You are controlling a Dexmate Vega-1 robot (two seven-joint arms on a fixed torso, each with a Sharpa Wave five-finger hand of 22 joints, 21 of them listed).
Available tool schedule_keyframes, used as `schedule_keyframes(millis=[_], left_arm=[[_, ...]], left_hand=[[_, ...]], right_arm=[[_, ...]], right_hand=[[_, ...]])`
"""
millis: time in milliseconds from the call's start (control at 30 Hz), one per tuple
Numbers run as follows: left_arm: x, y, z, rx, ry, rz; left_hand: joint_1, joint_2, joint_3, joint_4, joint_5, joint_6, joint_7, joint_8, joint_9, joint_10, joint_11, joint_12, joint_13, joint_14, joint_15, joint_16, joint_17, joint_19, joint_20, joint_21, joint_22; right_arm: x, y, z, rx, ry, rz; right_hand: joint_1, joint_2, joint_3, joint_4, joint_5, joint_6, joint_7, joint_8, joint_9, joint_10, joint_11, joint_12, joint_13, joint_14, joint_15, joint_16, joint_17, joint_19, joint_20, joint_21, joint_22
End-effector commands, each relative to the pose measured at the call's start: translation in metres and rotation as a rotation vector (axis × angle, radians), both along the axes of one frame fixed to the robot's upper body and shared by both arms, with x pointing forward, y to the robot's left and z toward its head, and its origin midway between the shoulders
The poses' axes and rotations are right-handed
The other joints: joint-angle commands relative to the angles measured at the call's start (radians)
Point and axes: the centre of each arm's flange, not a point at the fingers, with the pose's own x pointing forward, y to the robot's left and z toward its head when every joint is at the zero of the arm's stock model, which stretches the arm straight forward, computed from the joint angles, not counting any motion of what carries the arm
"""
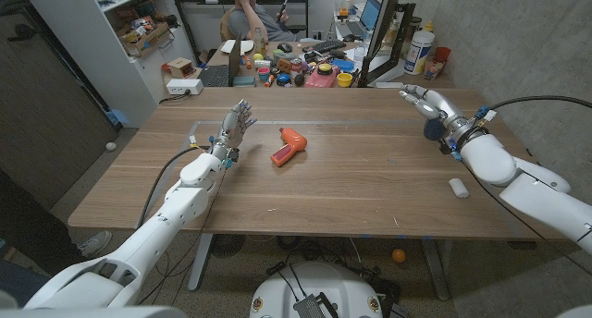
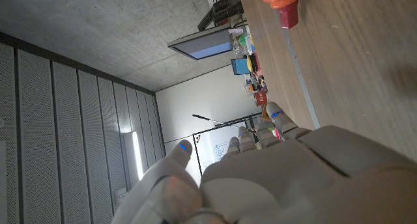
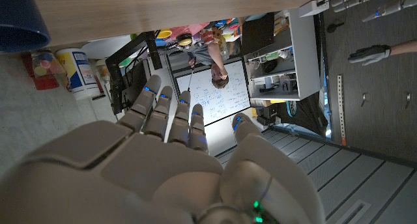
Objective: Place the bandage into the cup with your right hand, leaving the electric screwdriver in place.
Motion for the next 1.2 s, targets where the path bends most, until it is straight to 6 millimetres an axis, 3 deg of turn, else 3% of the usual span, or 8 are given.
schedule_keyframes(millis=[33, 200, 300, 700, 800, 1000, 1200], left_arm=[[0.008, -0.006, 0.000, 0.013, 0.007, -0.014], [0.011, -0.007, 0.000, 0.017, 0.009, -0.017], [0.012, -0.007, 0.001, 0.021, 0.011, -0.019], [0.019, -0.014, 0.005, 0.049, 0.008, -0.044], [0.020, -0.017, 0.006, 0.060, 0.005, -0.058], [0.022, -0.027, 0.009, 0.081, -0.002, -0.088], [0.024, -0.035, 0.011, 0.095, -0.011, -0.115]], left_hand=[[0.001, 0.092, 0.005, 0.002, 0.005, 0.000, -0.001, 0.001, 0.004, 0.005, -0.004, 0.003, 0.005, -0.004, -0.040, 0.003, 0.004, 0.000, -0.088, -0.003, 0.004], [0.001, 0.092, 0.005, 0.002, 0.005, -0.001, -0.001, 0.000, 0.004, 0.005, -0.004, 0.003, 0.005, -0.004, -0.041, 0.003, 0.004, 0.000, -0.087, -0.004, 0.005], [0.001, 0.093, 0.005, 0.002, 0.005, 0.000, 0.000, -0.001, 0.004, 0.005, -0.004, 0.003, 0.005, -0.004, -0.040, 0.003, 0.004, 0.001, -0.088, -0.005, 0.005], [0.000, 0.092, 0.005, 0.002, 0.005, 0.000, 0.000, -0.002, 0.004, 0.005, -0.004, 0.003, 0.005, -0.004, -0.040, 0.002, 0.004, 0.002, -0.088, -0.007, 0.005], [0.000, 0.092, 0.005, 0.002, 0.005, 0.000, 0.000, -0.002, 0.004, 0.006, -0.004, 0.003, 0.005, -0.004, -0.040, 0.002, 0.004, 0.002, -0.088, -0.007, 0.005], [0.000, 0.092, 0.005, 0.002, 0.005, -0.001, 0.001, -0.003, 0.005, 0.005, -0.004, 0.003, 0.005, -0.003, -0.040, 0.003, 0.004, 0.003, -0.088, -0.008, 0.005], [0.000, 0.092, 0.005, 0.003, 0.005, -0.001, 0.001, -0.003, 0.005, 0.006, -0.005, 0.003, 0.005, -0.003, -0.040, 0.002, 0.004, 0.004, -0.088, -0.009, 0.005]], right_arm=[[-0.052, 0.001, 0.003, -0.209, -0.086, -0.233], [-0.065, 0.001, -0.002, -0.258, -0.115, -0.313], [-0.072, 0.000, -0.004, -0.277, -0.124, -0.346], [-0.103, -0.016, -0.011, -0.426, -0.153, -0.432], [-0.110, -0.023, -0.013, -0.471, -0.140, -0.458], [-0.117, -0.040, -0.016, -0.549, -0.071, -0.503], [-0.119, -0.062, -0.020, -0.548, 0.010, -0.564]], right_hand=[[0.015, 0.009, 0.011, -0.008, -0.001, 0.023, -0.010, 0.011, 0.001, 0.021, -0.009, 0.006, 0.004, 0.012, -0.022, 0.000, 0.005, 0.009, -0.001, -0.005, 0.003], [0.039, 0.016, 0.029, -0.020, -0.003, 0.134, -0.021, 0.038, 0.001, 0.065, -0.022, 0.015, 0.003, 0.054, -0.044, 0.003, 0.006, 0.035, -0.007, -0.009, 0.004], [0.056, 0.018, 0.039, -0.032, -0.003, 0.148, -0.024, 0.034, 0.001, 0.076, -0.030, 0.016, 0.003, 0.074, -0.062, 0.004, 0.005, 0.047, -0.009, -0.010, 0.005], [0.077, 0.011, 0.051, -0.048, -0.004, 0.172, -0.030, 0.027, 0.001, 0.106, -0.037, 0.018, 0.003, 0.111, -0.105, 0.005, 0.005, 0.090, -0.027, -0.004, 0.006], [0.067, -0.013, 0.038, -0.050, -0.007, 0.172, -0.031, 0.022, 0.001, 0.108, -0.036, 0.016, 0.003, 0.120, -0.114, 0.006, 0.007, 0.104, -0.030, -0.002, 0.005], [0.008, -0.093, -0.025, -0.041, -0.003, 0.153, -0.040, 0.002, 0.001, 0.097, -0.038, 0.003, 0.004, 0.122, -0.123, 0.001, 0.013, 0.126, -0.033, -0.010, 0.004], [-0.018, -0.136, -0.056, -0.041, 0.005, 0.122, -0.045, -0.012, 0.001, 0.078, -0.044, -0.008, 0.005, 0.112, -0.128, -0.006, 0.013, 0.134, -0.020, -0.019, 0.002]])
